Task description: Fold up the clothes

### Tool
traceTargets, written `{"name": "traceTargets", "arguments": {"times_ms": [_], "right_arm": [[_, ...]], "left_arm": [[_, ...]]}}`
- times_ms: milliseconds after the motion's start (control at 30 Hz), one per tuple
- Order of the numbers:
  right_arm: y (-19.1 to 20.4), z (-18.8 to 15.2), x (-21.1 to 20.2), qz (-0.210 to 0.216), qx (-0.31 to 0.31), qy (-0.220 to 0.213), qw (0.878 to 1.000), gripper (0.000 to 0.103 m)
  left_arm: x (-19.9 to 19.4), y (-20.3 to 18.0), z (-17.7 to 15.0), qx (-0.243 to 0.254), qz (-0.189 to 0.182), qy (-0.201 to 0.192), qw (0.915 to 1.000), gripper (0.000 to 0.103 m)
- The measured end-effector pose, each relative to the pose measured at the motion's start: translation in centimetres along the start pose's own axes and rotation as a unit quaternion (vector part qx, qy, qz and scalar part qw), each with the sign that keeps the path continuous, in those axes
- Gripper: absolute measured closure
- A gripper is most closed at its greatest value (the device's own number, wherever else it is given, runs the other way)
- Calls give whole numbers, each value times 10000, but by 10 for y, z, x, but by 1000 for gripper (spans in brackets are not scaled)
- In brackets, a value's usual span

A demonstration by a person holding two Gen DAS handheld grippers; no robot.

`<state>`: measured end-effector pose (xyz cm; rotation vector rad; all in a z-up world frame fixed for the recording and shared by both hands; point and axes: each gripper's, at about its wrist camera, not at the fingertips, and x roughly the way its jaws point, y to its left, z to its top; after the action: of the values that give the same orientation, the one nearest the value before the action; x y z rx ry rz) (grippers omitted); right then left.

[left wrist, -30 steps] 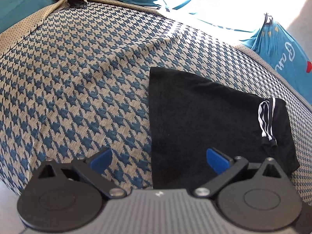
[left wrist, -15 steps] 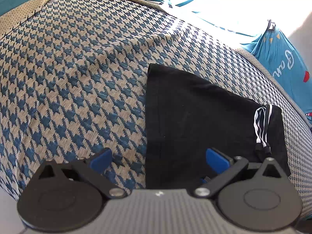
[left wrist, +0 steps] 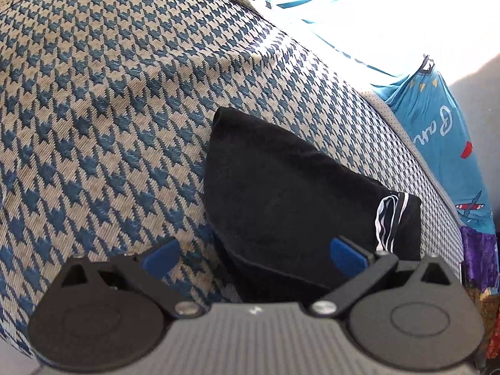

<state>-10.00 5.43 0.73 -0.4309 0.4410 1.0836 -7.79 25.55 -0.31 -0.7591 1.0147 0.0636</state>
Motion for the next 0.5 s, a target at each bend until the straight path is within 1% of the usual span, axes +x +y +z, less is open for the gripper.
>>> {"name": "traceTargets", "arguments": {"times_ms": [100,167,233,367,433,500], "right_arm": [[-22,4,-9,19,702,-98,9975,98],[-35,7,-14,31,1123,-160,9935,98],[-44,7,-19,83,1410,-208,9898,98],[-46,5,-26,156,1631,-221,9862,98],[-47,5,-27,182,1683,-213,9853,98],[-50,6,-27,217,1717,-200,9847,98]], "left_arm": [[6,1,8,-178,-217,69,9996,0],[10,-2,11,-195,-276,89,9994,0],[13,-5,14,-177,-323,98,9993,0],[25,-11,24,-195,-558,81,9982,0],[31,-13,29,-205,-552,65,9982,1],[36,-15,34,-212,-542,43,9983,7]]}}
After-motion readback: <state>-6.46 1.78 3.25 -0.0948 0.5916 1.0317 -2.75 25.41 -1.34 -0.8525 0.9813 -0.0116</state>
